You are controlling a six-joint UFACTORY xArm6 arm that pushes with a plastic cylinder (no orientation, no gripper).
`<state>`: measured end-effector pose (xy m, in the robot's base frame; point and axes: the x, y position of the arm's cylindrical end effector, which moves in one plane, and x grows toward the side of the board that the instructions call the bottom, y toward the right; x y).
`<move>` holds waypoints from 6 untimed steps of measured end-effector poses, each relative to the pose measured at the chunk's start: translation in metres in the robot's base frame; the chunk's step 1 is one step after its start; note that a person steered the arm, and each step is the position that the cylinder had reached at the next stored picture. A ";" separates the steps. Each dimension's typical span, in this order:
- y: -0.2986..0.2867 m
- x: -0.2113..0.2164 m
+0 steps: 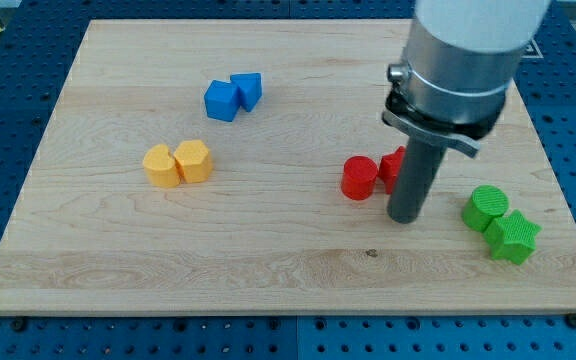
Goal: Move your arm towards the bottom center
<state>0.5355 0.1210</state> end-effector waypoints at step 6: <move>0.024 0.041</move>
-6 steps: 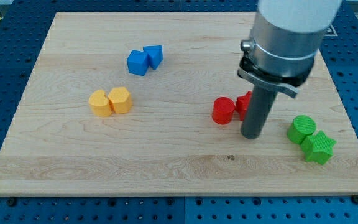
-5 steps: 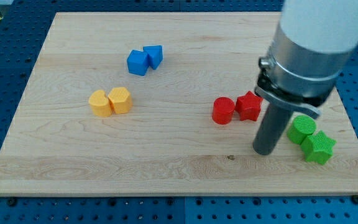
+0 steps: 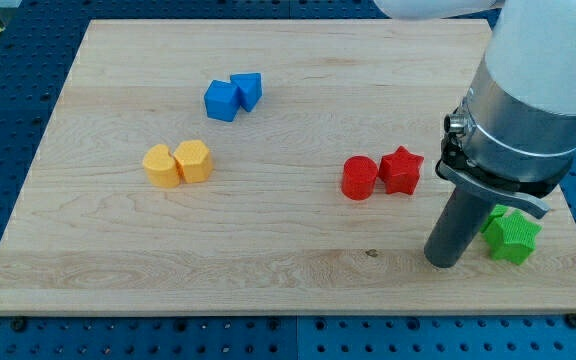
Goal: Move your arm towards the bottom center
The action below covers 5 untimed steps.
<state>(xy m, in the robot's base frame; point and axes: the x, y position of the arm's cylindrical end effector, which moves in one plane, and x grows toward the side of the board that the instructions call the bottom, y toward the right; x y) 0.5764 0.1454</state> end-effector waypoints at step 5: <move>-0.067 0.014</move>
